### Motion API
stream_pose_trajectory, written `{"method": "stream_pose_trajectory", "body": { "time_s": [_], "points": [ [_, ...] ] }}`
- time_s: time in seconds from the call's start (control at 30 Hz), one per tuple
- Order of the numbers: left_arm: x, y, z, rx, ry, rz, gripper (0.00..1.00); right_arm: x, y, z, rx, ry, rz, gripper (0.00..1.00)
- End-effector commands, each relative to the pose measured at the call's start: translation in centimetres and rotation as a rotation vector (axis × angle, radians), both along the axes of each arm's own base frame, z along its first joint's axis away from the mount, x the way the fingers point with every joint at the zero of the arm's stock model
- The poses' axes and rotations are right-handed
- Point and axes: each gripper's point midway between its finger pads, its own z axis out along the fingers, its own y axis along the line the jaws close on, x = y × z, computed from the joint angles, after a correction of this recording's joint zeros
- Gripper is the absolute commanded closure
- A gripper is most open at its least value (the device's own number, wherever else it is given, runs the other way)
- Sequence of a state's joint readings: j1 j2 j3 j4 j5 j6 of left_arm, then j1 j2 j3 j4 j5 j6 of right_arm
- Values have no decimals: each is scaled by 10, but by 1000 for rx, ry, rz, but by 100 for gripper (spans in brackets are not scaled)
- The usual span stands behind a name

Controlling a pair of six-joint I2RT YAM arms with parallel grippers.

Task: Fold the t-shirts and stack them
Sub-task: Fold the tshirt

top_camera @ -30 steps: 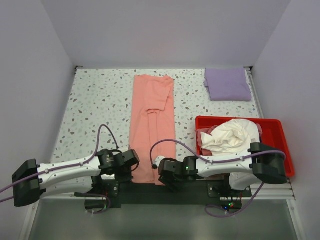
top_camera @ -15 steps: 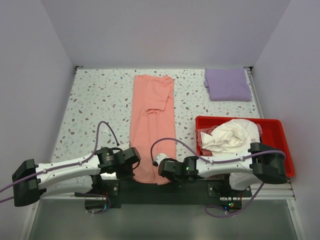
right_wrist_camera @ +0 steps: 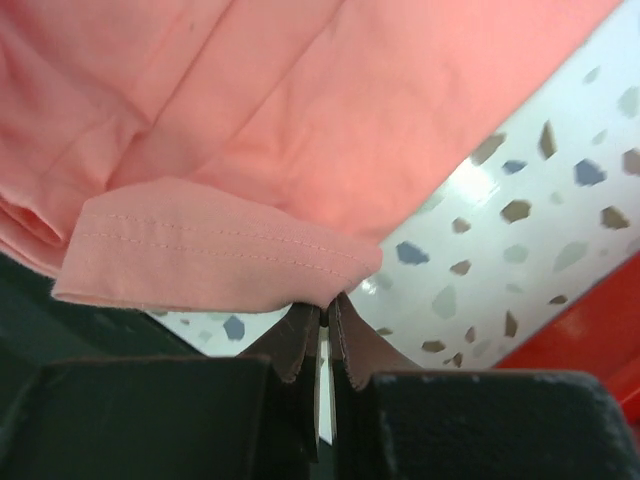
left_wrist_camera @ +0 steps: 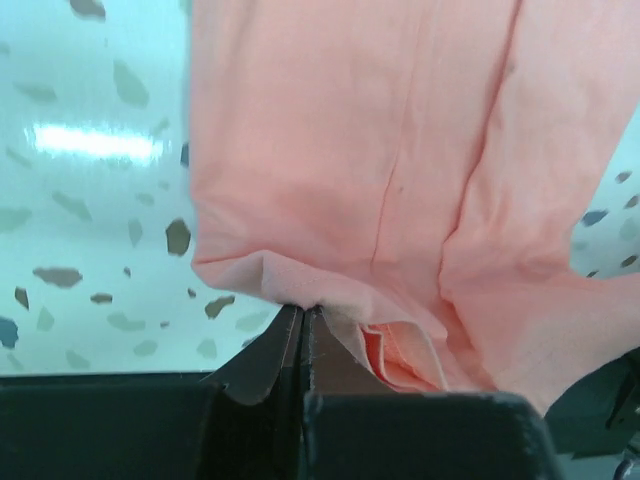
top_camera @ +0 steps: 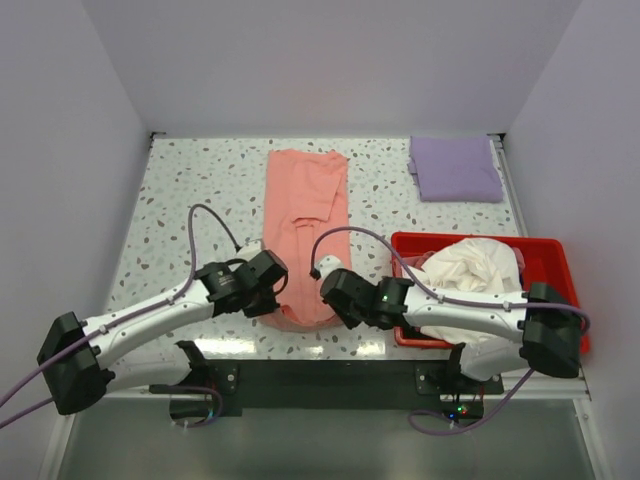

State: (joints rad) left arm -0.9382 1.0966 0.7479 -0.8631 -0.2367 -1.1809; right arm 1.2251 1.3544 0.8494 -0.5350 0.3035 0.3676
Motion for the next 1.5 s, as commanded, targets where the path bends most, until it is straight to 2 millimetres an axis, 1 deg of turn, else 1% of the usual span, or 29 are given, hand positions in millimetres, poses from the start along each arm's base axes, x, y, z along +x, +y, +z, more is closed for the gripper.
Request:
{"method": "stream_pose_trajectory", "body": {
  "time_s": [0.0,0.03,0.07,0.1,0.17,0.2,0.27,0.33,0.37,0.43,0.47,0.5,0.53,0.57,0.6,0.63,0.73,0.77,0.8,0.83,0.87,0.93,1.1,1.13,1.17,1.23,1.27,1.3,1.47],
  "points": [
    [53,-20,39,-57,-191,-33,100,38,21,36,93,-108,-30,100],
    [64,-17,44,-57,-213,-9,100,44,22,38,98,-110,-38,100],
    [71,-16,48,-54,-229,-6,100,56,21,40,104,-114,-70,100],
    [85,-15,54,-62,-253,23,100,61,21,41,107,-113,-82,100],
    [97,-13,57,-68,-267,42,100,77,19,45,120,-118,-123,100],
    [109,-12,61,-68,-288,45,100,83,19,48,130,-121,-136,100],
    [120,-7,64,-56,-307,64,100,97,19,51,147,-121,-163,100],
    [136,-4,68,-34,-326,77,100,107,25,58,179,-113,-165,100],
    [142,-4,70,-23,-330,77,100,116,20,53,166,-101,-189,100],
    [153,3,70,-3,-335,100,100,124,19,51,159,-82,-198,100],
    [159,3,68,5,-332,100,100,135,17,56,164,-89,-220,100],
    [167,6,69,1,-340,111,100,139,16,50,148,-76,-227,100],
    [171,5,68,-7,-340,103,100,143,17,49,144,-70,-221,100],
    [177,5,66,-1,-336,102,100,152,16,52,152,-72,-235,100],
    [184,9,67,0,-340,115,100,156,16,45,137,-55,-238,100],
    [188,9,66,0,-336,117,100,163,18,50,145,-56,-242,100],
    [203,16,61,10,-321,137,100,185,10,43,132,-35,-280,100],
    [210,16,59,8,-324,135,100,189,9,41,129,-27,-286,100],
    [214,19,57,7,-322,139,100,193,7,38,121,-22,-293,100],
    [216,16,56,-8,-319,127,100,199,8,35,114,-16,-297,100],
    [221,14,52,-7,-317,115,100,203,4,32,105,-8,-311,100],
    [226,17,48,-3,-303,118,100,210,3,31,105,-7,-318,100],
    [243,19,32,8,-264,114,100,225,1,19,99,19,-334,100],
    [244,20,29,9,-259,115,100,230,1,21,109,18,-337,100],
    [248,21,25,13,-252,119,100,231,1,14,98,32,-335,100],
    [251,22,19,20,-239,118,100,237,2,13,105,36,-337,100],
    [254,25,18,25,-235,125,100,238,2,6,91,47,-337,100],
    [255,26,16,26,-230,128,100,242,2,8,98,46,-342,100],
    [263,29,2,35,-202,117,100,250,2,-2,92,69,-353,100]
  ]
}}
